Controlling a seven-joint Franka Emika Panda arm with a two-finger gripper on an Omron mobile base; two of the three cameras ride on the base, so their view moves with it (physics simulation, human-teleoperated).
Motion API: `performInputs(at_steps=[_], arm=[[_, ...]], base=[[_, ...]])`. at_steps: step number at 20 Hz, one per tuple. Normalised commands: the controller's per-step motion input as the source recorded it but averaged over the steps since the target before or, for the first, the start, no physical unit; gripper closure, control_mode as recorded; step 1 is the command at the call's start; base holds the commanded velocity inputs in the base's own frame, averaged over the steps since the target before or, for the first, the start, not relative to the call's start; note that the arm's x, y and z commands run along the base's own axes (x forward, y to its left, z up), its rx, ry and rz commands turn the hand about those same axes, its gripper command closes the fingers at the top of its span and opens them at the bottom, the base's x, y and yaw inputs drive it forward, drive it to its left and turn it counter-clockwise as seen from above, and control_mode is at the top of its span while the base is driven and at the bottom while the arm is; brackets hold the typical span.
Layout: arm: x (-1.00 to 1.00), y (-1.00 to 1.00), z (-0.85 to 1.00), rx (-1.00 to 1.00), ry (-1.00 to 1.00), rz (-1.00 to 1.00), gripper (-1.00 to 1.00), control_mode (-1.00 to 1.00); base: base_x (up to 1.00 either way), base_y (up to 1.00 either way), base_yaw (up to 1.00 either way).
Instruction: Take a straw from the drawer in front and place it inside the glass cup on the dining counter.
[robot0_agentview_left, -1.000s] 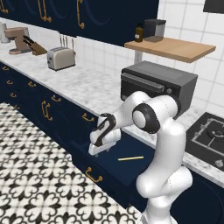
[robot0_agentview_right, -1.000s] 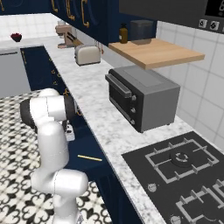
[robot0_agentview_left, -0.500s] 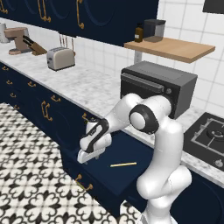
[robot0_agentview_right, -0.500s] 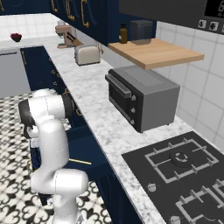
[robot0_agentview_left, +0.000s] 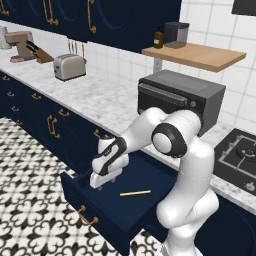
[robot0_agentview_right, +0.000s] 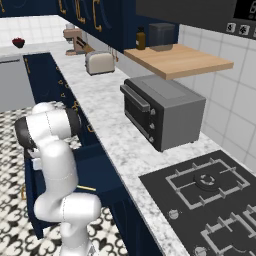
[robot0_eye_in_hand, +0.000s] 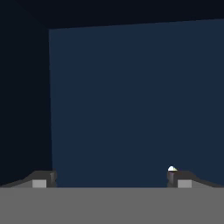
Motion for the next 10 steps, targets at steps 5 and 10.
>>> performInputs(at_steps=[5,10], arm=[[0.01,-0.77,-0.02,-0.02,0.00,0.09,-1.00,-1.00],[0.00,-0.53,-0.20,-0.03,0.00,0.16,-1.00,-1.00]], base=[[0.00,0.00,0.00],[0.00,0.00,0.00]])
